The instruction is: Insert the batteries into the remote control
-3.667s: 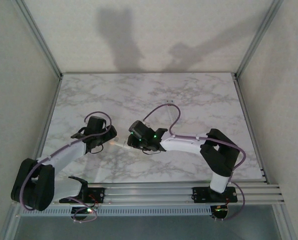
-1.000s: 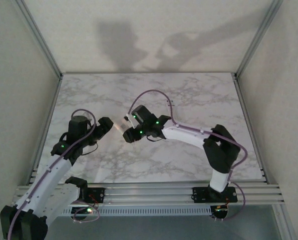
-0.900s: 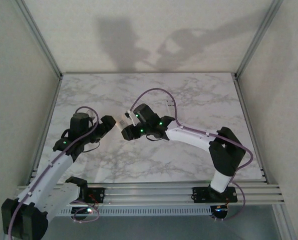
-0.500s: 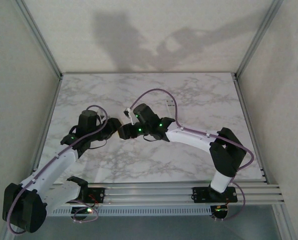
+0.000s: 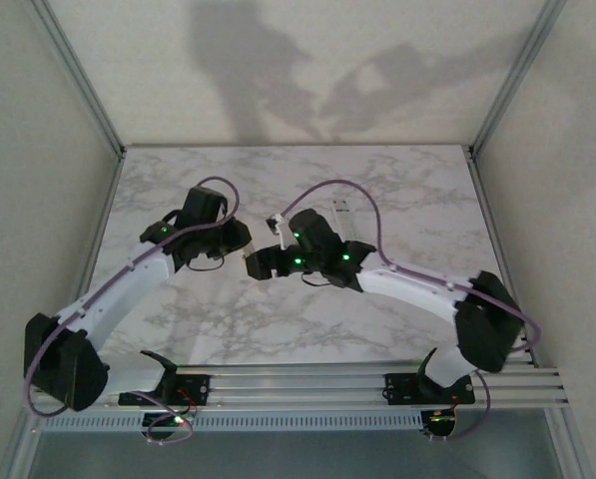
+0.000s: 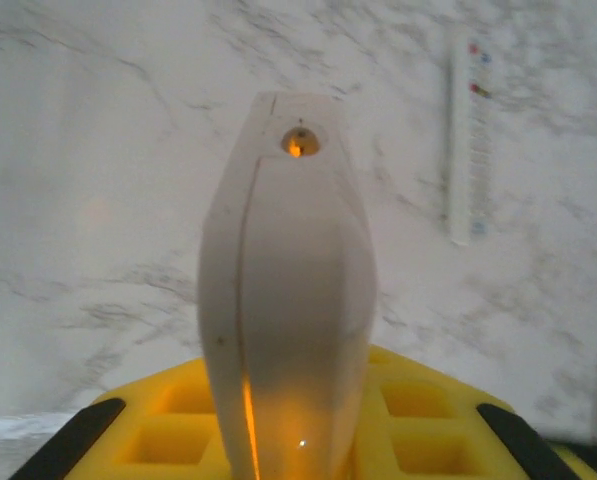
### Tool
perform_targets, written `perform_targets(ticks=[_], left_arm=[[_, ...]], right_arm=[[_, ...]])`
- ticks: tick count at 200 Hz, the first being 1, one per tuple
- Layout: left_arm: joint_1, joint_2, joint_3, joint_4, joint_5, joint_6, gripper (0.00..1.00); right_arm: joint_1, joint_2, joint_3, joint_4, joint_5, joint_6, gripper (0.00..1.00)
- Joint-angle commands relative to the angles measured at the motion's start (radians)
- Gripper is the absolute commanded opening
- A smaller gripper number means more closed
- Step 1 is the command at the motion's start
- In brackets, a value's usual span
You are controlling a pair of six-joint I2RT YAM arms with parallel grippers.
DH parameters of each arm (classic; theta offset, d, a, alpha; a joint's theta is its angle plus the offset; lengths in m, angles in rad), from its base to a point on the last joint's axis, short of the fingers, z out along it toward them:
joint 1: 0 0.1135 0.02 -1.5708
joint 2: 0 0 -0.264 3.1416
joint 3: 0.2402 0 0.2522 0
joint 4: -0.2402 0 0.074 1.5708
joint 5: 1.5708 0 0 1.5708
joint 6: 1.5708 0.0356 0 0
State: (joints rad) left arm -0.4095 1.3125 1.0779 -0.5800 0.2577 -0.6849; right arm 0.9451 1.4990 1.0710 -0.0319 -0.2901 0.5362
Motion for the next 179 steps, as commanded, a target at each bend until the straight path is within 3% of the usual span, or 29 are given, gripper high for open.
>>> perform_targets(ticks=[1, 23, 46, 57, 71, 88, 101, 119, 161, 179], left_arm=[[-0.014, 0.129, 0.148, -0.243, -0.175, 0.126, 0.03], [-0.06, 0.29, 0.284, -0.332, -0.222, 0.17, 0.0], [-0.08, 0.401, 0.335, -0.237, -0.232, 0.126, 0.0], [-0.088, 0.453, 0.366, -0.198, -0.263, 0.114, 0.0], [-0.101, 0.53, 0.412, -0.171, -0.331, 0.101, 0.0], [-0.111, 0.66, 0.492, -0.169, -0.303, 0.126, 0.0], [-0.126, 0.82, 0.653, -0.302, -0.294, 0.172, 0.0], [-0.153, 1.006, 0.877, -0.482, -0.405, 0.203, 0.0], [-0.163, 1.147, 1.079, -0.551, -0.365, 0.215, 0.07], [-0.17, 1.174, 1.132, -0.568, -0.386, 0.209, 0.04]], right_arm=[[-0.036, -0.184, -0.079, 0.015, 0.033, 0.012, 0.81], [-0.104, -0.34, -0.193, -0.019, 0.117, 0.073, 0.85], [-0.139, -0.413, -0.247, -0.174, 0.402, 0.15, 0.86], [-0.167, -0.416, -0.26, -0.245, 0.459, 0.144, 0.86], [-0.206, -0.409, -0.273, -0.284, 0.438, 0.109, 0.86], [-0.247, -0.388, -0.256, -0.343, 0.411, 0.063, 0.87], [-0.266, -0.371, -0.243, -0.363, 0.371, 0.038, 0.87], [-0.281, -0.358, -0.227, -0.393, 0.361, 0.024, 0.87], [-0.314, -0.393, -0.245, -0.416, 0.342, 0.009, 0.87], [-0.339, -0.404, -0.259, -0.412, 0.313, 0.009, 0.87]])
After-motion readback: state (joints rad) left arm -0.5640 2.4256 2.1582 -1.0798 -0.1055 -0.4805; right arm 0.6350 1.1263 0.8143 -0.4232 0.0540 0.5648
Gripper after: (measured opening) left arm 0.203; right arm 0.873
